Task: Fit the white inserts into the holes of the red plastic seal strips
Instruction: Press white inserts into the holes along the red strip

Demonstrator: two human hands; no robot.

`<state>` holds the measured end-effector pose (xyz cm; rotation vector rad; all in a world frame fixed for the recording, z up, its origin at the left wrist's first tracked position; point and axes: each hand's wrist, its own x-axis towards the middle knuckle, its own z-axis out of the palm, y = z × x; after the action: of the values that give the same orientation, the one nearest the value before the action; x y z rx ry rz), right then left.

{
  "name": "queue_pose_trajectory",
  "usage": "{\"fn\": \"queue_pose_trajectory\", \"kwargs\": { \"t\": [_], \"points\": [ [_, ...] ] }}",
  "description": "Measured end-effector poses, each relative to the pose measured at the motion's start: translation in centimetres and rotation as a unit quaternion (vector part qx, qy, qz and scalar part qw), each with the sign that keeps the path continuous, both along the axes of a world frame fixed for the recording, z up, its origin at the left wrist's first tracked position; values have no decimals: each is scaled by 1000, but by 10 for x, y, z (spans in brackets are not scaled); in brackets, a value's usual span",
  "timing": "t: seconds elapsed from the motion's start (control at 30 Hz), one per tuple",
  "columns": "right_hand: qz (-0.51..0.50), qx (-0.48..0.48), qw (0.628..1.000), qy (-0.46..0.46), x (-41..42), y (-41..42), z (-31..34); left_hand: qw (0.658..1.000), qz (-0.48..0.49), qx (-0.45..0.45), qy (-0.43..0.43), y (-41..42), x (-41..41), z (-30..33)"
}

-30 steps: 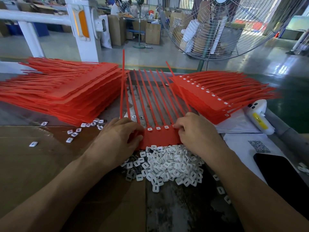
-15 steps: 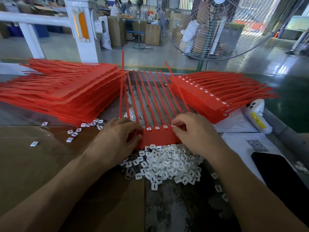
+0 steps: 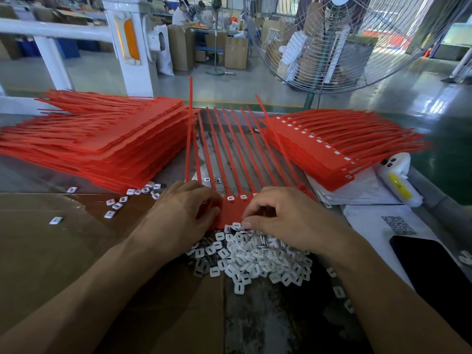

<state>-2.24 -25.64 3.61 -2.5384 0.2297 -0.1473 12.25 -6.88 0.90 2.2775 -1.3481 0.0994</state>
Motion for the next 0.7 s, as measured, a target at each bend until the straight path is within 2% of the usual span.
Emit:
{"fn": "queue_pose_trajectory", "kwargs": {
  "t": [0.1,0.43,0.57,0.7],
  "points": [
    [15,21,1000,8,-1,1,1,1000,0,3,-1,0,1,0],
    [23,-3,1000,4,-1,4,0,1000,-3,16,4,0,2,1],
    [-5,68,997,-35,-1,4,-2,1000,-3,17,11,0,1,2],
    [-26,97,991,-92,0,5,-5,1000,0,0,2,0,-1,3]
  ]
}}
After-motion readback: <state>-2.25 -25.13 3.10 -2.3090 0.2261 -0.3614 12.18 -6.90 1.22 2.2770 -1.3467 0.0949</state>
